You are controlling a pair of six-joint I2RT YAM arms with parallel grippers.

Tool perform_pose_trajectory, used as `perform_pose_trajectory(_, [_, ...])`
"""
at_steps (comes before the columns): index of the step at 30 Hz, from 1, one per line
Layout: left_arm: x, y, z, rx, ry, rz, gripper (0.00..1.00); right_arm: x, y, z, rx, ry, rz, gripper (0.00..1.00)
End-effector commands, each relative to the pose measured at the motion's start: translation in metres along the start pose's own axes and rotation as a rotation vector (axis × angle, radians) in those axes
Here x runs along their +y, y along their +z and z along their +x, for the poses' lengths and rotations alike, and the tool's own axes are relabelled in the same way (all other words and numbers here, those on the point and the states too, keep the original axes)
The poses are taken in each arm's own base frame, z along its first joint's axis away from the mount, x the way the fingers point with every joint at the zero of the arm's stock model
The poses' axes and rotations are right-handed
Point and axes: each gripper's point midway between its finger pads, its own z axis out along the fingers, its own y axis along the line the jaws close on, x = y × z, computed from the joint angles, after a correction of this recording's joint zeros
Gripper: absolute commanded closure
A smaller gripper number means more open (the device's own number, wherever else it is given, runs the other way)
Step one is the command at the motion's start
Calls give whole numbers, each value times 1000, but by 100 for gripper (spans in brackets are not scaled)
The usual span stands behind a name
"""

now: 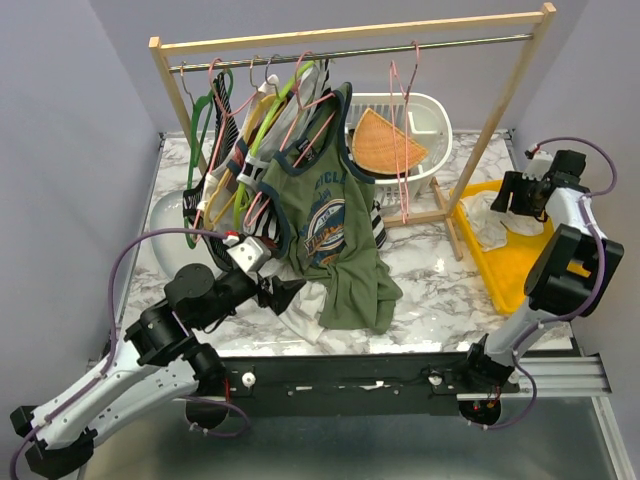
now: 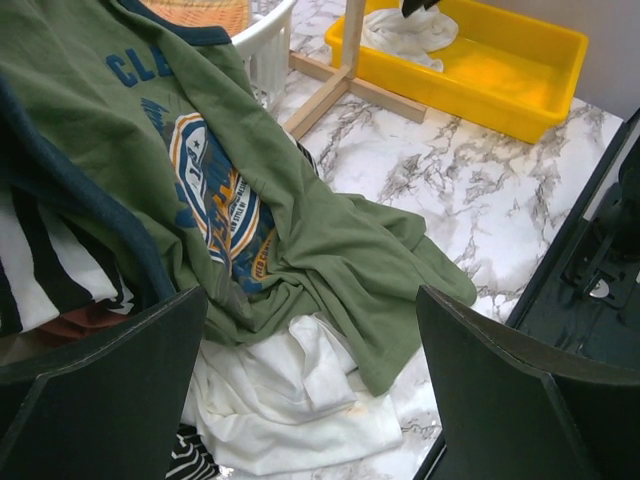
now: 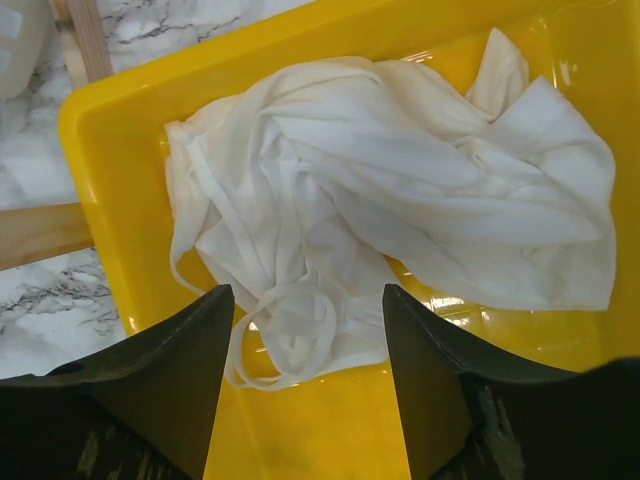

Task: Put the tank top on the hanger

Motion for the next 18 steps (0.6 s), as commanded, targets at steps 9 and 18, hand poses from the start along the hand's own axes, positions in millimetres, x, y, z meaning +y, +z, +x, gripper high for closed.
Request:
perform_pose_trajectory(9, [2,4,3,-24,-65,69,1,-19,45,30,174,65,3,38])
perform_pose_trajectory(18, [3,5,5,-18,-70,70,1,-16,51,39,200,59,-21,78])
